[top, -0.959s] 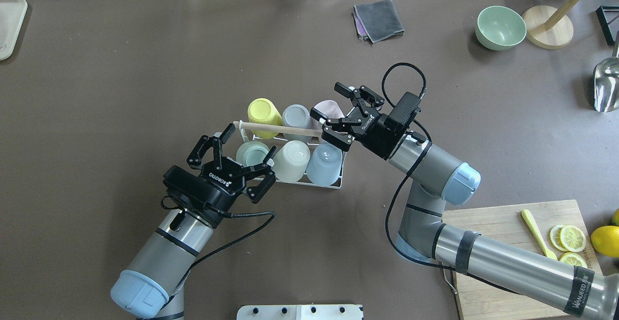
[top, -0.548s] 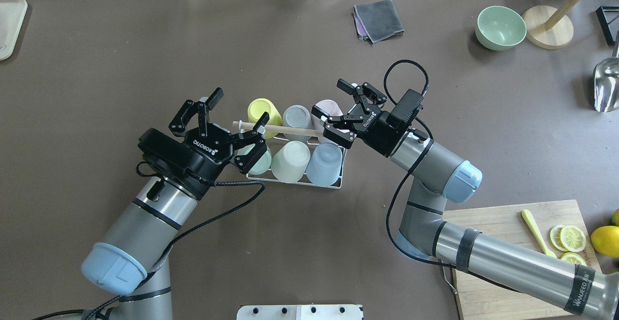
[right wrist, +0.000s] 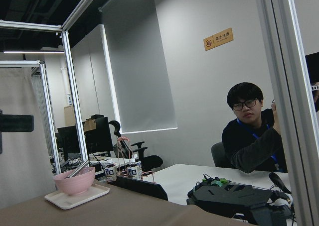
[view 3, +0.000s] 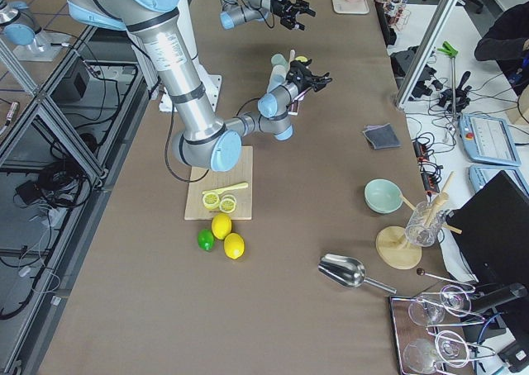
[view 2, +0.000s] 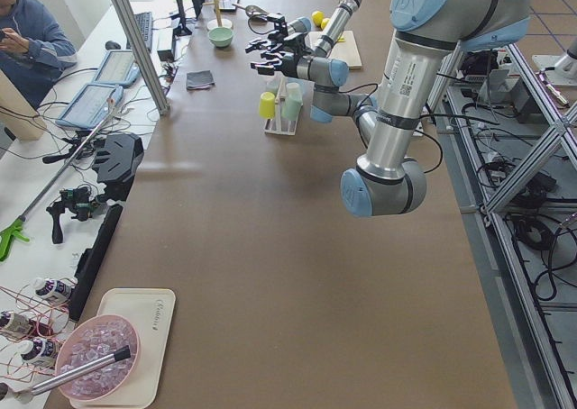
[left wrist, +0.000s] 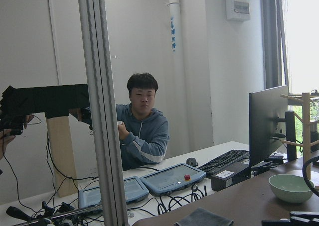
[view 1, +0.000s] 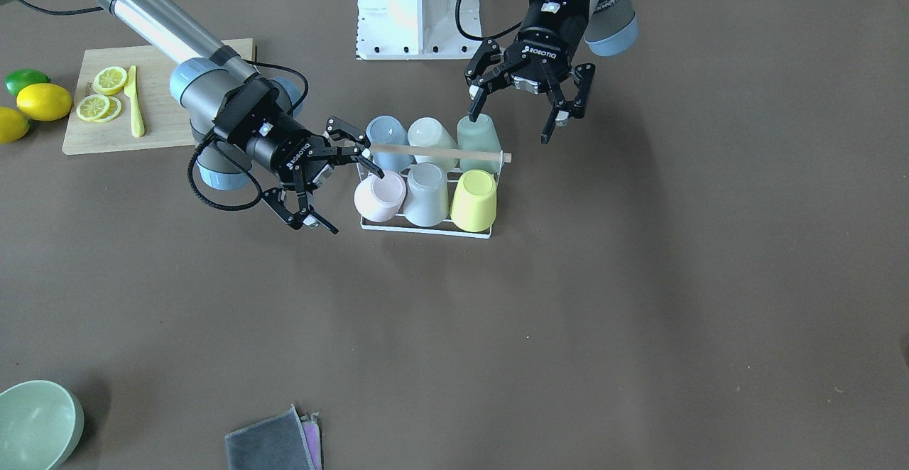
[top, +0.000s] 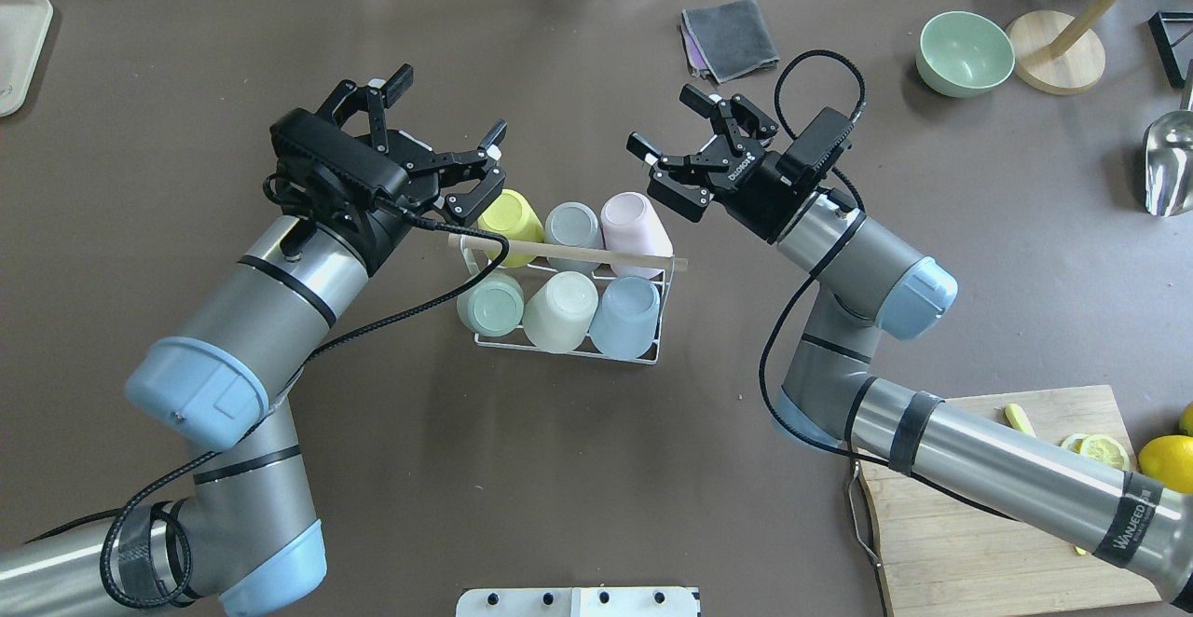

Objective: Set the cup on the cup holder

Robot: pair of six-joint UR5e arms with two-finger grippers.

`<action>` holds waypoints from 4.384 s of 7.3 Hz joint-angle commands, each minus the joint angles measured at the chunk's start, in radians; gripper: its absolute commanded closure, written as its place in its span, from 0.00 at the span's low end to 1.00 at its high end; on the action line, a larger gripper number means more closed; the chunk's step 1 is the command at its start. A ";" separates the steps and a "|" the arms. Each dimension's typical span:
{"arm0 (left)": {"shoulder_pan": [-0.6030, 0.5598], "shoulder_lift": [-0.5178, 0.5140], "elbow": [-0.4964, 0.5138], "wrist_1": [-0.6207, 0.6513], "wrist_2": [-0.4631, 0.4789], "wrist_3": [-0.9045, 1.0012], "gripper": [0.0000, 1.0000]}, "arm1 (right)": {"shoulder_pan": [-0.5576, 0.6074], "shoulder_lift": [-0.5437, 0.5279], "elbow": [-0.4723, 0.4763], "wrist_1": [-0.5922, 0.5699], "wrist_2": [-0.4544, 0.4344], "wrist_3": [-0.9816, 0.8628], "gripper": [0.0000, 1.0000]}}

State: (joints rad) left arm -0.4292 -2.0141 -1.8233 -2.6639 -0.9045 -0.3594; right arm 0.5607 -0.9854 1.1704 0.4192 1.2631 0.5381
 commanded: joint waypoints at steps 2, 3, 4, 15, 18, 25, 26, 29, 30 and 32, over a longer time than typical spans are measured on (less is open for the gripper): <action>-0.136 -0.018 -0.039 0.298 -0.268 -0.200 0.02 | 0.089 -0.027 0.113 -0.295 0.047 0.048 0.00; -0.179 -0.015 -0.039 0.365 -0.348 -0.252 0.02 | 0.097 -0.059 0.186 -0.418 0.062 0.054 0.00; -0.257 -0.006 -0.039 0.445 -0.501 -0.318 0.02 | 0.097 -0.106 0.265 -0.519 0.062 0.068 0.00; -1.011 0.463 0.106 1.047 -1.470 -0.240 0.02 | 0.443 -0.463 0.925 -1.774 0.644 0.330 0.00; -1.111 0.457 0.183 1.173 -1.473 0.051 0.02 | 0.588 -0.490 0.910 -2.061 0.796 0.309 0.00; -1.105 0.460 0.168 1.171 -1.472 0.053 0.02 | 0.980 -0.730 0.581 -2.113 1.088 -0.513 0.00; -1.109 0.510 0.124 1.168 -1.473 0.053 0.02 | 0.993 -0.714 0.522 -2.113 1.090 -0.542 0.00; -1.106 0.525 0.087 1.176 -1.469 0.054 0.02 | 0.992 -0.713 0.502 -2.113 1.089 -0.533 0.00; -1.105 0.529 0.085 1.176 -1.464 0.056 0.02 | 0.992 -0.713 0.489 -2.111 1.084 -0.538 0.00; -1.108 0.534 0.088 1.177 -1.464 0.056 0.02 | 0.990 -0.707 0.489 -2.111 1.075 -0.535 0.00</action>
State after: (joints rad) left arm -1.5354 -1.4826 -1.7356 -1.4878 -2.3685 -0.3034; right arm 1.5515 -1.6941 1.6619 -1.6922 2.3417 0.0014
